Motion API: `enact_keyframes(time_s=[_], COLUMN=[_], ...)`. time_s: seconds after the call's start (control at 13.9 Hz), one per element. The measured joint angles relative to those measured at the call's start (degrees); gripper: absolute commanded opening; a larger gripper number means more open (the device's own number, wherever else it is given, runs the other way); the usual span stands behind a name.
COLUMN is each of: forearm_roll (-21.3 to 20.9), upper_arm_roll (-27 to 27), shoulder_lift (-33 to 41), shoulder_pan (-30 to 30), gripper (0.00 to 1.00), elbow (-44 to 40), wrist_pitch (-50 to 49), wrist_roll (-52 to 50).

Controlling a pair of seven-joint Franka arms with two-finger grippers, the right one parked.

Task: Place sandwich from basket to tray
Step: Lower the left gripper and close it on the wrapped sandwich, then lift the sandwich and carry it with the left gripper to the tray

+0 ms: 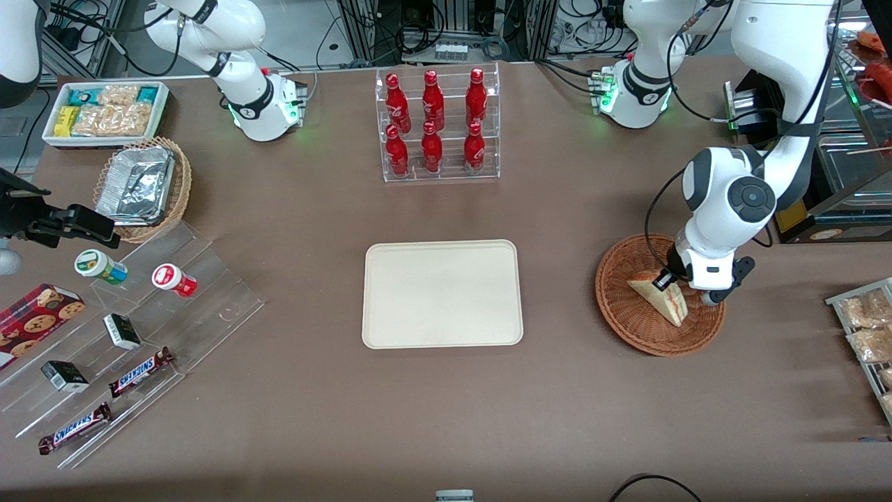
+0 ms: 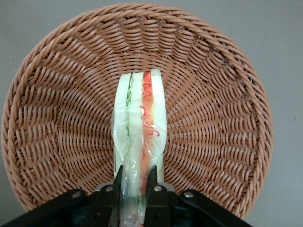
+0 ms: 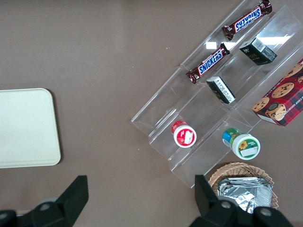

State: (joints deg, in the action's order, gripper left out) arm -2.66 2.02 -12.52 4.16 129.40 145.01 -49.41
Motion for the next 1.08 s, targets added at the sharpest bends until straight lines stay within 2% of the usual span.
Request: enact_keyframes(time_s=[0.22,0.51,0.72,0.94,1.08], forearm_roll=[-0.2,-2.2,-3.0,-3.0,-3.0], upper_arm_roll=[0.1,0.5,0.9,1.2,1.3], shoulder_lift=[1.2,6.1,7.2,5.1,1.2], shoulder_pan=[0.3,4.7,11.8,19.7,24.3], gripper=[0.00,0.00,0.00,0.00,0.00], elbow=[-1.0,-7.7,-14.7,-17.7,-21.0], wrist_pitch=[-1.9,-18.5,-27.7,-28.0,-27.9], wrist_roll=[0.0,0.0,0.0,-0.6,-0.8])
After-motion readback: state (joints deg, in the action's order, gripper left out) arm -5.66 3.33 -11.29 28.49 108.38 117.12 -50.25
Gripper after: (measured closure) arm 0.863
